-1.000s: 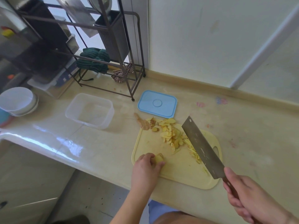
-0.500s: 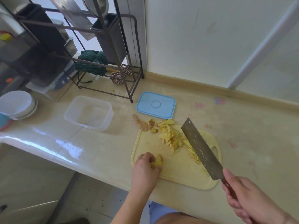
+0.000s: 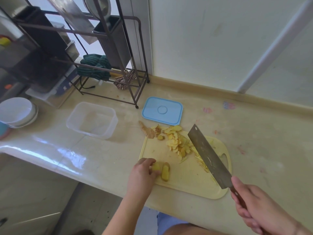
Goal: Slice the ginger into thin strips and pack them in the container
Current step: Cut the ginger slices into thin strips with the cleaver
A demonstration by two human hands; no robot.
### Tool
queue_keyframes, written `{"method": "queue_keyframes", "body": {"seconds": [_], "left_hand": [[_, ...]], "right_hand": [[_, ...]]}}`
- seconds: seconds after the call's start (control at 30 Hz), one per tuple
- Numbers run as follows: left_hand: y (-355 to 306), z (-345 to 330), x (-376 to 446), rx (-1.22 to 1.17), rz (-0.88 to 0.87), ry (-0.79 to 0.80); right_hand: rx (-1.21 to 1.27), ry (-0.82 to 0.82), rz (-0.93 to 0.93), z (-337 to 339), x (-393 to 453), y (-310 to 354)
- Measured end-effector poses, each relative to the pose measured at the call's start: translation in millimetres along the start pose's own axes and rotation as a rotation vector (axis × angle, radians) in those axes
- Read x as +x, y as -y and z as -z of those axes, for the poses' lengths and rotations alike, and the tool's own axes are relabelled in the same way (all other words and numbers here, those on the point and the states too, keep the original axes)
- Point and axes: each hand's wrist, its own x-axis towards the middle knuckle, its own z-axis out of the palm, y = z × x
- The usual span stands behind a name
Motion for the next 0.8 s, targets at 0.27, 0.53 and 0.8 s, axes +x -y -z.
{"method": "queue_keyframes", "body": {"seconds": [0.27, 0.53, 0.8], "left_hand": [[8.5, -15.7, -11.0, 0.079, -0.098, -0.131], [3.0, -29.8, -18.2, 0.261, -0.187, -0.281], [-20.2, -42.3, -17.1, 0.555, -0.143, -0.156]], "right_hand": [[0.002, -0.024, 0.008, 1.0, 0.0, 0.3], [0.020, -0.021, 0.001, 0.9, -0.2, 1.0], [0.025, -0.002, 0.006, -1.7, -2.2, 3.5]]}}
